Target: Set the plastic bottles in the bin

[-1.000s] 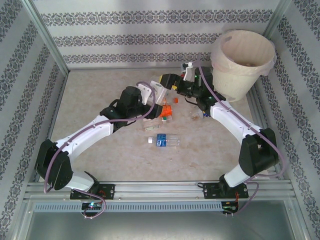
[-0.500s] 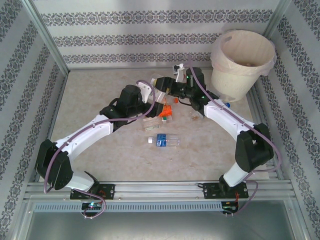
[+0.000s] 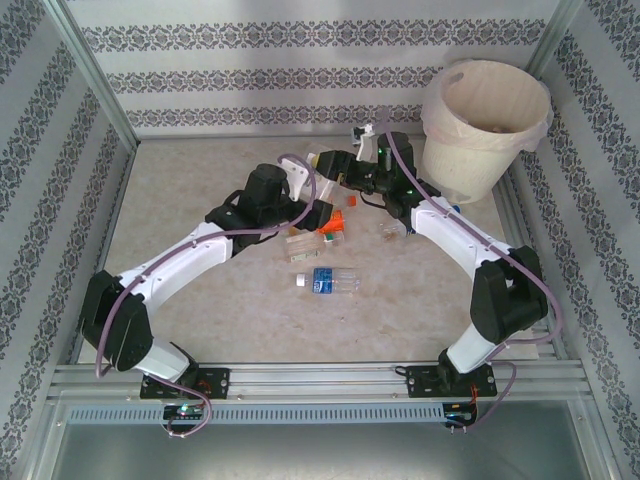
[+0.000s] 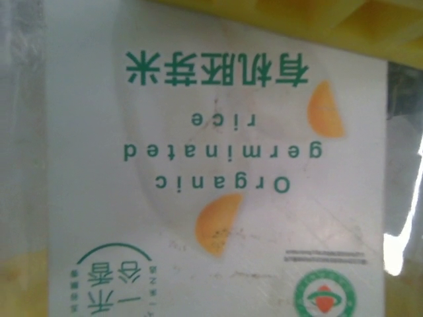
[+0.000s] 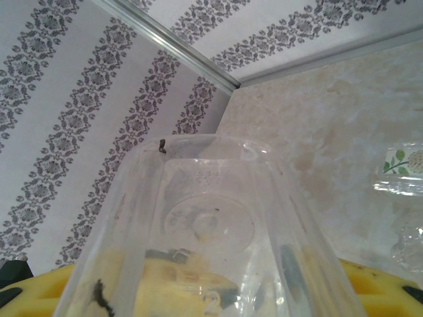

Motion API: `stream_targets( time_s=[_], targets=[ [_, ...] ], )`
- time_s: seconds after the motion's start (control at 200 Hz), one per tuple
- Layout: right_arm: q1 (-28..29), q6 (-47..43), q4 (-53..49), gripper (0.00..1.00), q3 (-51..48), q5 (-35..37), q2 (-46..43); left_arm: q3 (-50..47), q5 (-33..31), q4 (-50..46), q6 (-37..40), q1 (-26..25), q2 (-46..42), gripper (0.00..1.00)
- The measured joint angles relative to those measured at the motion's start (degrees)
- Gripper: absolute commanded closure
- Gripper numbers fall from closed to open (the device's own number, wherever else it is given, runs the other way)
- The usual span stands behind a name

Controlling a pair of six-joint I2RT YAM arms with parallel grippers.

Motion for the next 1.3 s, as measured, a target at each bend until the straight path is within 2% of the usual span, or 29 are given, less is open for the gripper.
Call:
stream_targets(
  time_s=[0.255,0.46,0.56,0.734,0.954,1.119,1.299],
  targets=[
    [-3.0,-0.1,-0.2,0.61,0.0,3.8,-0.1,-0.4,1.1,1.0,-0.5,0.0,-0.6,0.00],
    [-7.8,-0.5,-0.3,0.62,0.0,7.5,-1.1,-4.7,0.1,4.8,-2.2,0.0,-7.2,0.00],
    [-10.0,-1.1,-0.6,0.62,-0.1,9.1,-2.7,-6.9,-4.1,6.6,-4.1,0.1,-10.5,0.00],
    [-13.9,-2.3,-0.9,0.62,-0.1,11.6,-6.7,-10.1,-17.8,7.6,-9.2,0.9,-14.3,0.00],
    [-18.3,-3.5,-0.9,0.62,-0.1,15.0,-9.4,-10.9,-32.0,3.7,-18.6,3.8,-14.6,0.00],
    [-20.6,-3.6,-1.6,0.62,0.4,17.3,-9.3,-10.9,-36.8,-1.3,-25.3,6.1,-13.0,0.00],
    [-22.8,-3.2,-1.6,0.62,5.8,19.7,-6.8,-10.6,-38.7,-6.6,-29.7,6.8,-8.9,0.00]
  ],
)
